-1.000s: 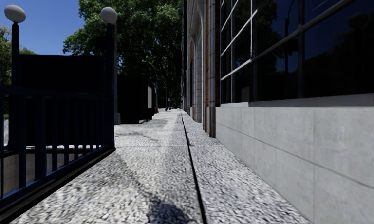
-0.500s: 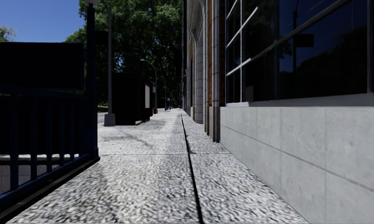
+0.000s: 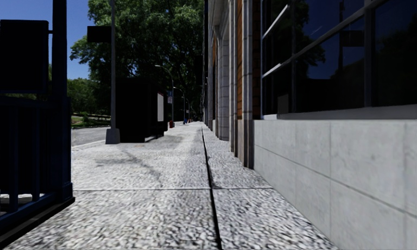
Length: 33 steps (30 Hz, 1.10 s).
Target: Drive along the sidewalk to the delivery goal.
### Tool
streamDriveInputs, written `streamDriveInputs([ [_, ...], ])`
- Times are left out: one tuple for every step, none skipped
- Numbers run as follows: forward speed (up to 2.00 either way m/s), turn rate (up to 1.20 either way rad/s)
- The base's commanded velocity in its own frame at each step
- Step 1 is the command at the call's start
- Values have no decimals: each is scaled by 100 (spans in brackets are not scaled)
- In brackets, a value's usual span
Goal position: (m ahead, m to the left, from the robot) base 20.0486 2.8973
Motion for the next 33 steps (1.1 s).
streamDriveInputs([
  [200, 0],
  [200, 0],
  [200, 0],
  [200, 0],
  [200, 0],
  [200, 0],
  [200, 0],
  [200, 0],
  [200, 0],
  [200, 0],
  [200, 0],
  [200, 0],
  [200, 0],
  [200, 0],
  [200, 0],
  [200, 0],
  [200, 0],
  [200, 0],
  [200, 0],
  [200, 0],
  [200, 0],
  [200, 0],
  [200, 0],
  [200, 0],
  [200, 0],
  [200, 0],
  [200, 0],
  [200, 0],
  [200, 0],
  [200, 0],
  [200, 0],
  [200, 0],
  [200, 31],
])
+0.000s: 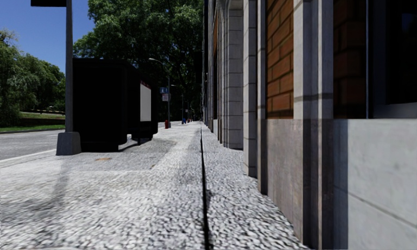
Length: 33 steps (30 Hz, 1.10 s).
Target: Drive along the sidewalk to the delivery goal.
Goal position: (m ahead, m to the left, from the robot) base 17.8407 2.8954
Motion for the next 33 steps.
streamDriveInputs([
  [200, 31],
  [200, 86],
  [200, 120],
  [200, 120],
  [200, 120],
  [200, 71],
  [200, 71],
  [200, 0],
  [200, 0],
  [200, 0],
  [200, 0],
  [200, 0],
  [200, 0],
  [200, 0],
  [200, 0],
  [200, 0],
  [200, 0],
  [200, 0],
  [200, 0],
  [200, 0],
  [200, 0],
  [200, 0],
  [200, 0],
  [200, 0],
  [200, 0],
  [200, 0],
  [200, 0],
  [200, 0],
  [200, 0],
  [200, 0],
  [200, 0],
  [200, 0],
  [200, 0],
])
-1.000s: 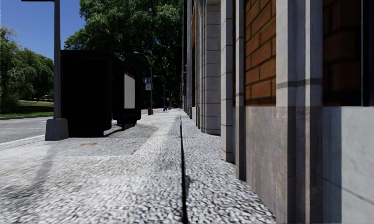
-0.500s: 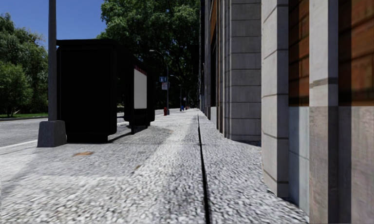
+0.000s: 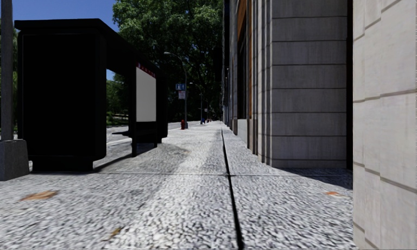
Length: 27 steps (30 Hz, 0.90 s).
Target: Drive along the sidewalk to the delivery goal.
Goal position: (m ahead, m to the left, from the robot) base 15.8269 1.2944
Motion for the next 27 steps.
streamDriveInputs([
  [200, 0],
  [200, 0],
  [200, 0],
  [200, 0],
  [200, 0],
  [200, 0],
  [200, 0],
  [200, 0],
  [200, 0],
  [200, 0],
  [200, 0],
  [200, 0],
  [200, 0],
  [200, 0],
  [200, 0],
  [200, 0],
  [200, 0],
  [200, 0],
  [200, 0],
  [200, 0],
  [200, 0],
  [200, 0],
  [200, 0],
  [200, 0],
  [200, 0],
  [200, 0],
  [200, 0],
])
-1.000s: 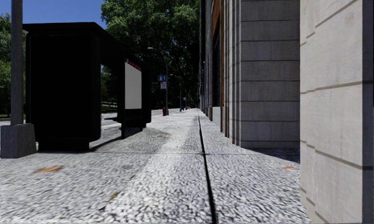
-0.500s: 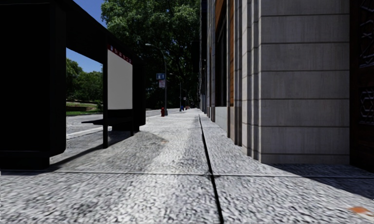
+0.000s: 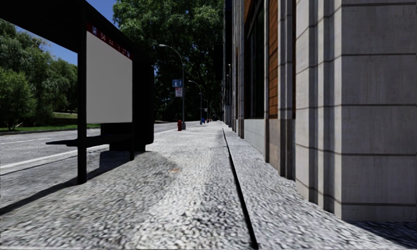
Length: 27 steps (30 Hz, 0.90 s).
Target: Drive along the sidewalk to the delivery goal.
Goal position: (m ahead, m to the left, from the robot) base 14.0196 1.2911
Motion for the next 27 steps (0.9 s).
streamDriveInputs([
  [200, 0],
  [200, 0],
  [200, 0],
  [200, 0],
  [200, 0],
  [200, 0],
  [200, 0],
  [200, 0],
  [200, 0],
  [200, 0],
  [200, 0],
  [200, 0],
  [200, 0],
  [200, 0],
  [200, 0],
  [200, 0],
  [200, 0],
  [200, 0],
  [200, 0],
  [200, 1],
  [200, 5],
  [200, 5],
  [200, 6],
  [200, 7],
  [200, 13],
  [200, 13],
  [200, 39],
])
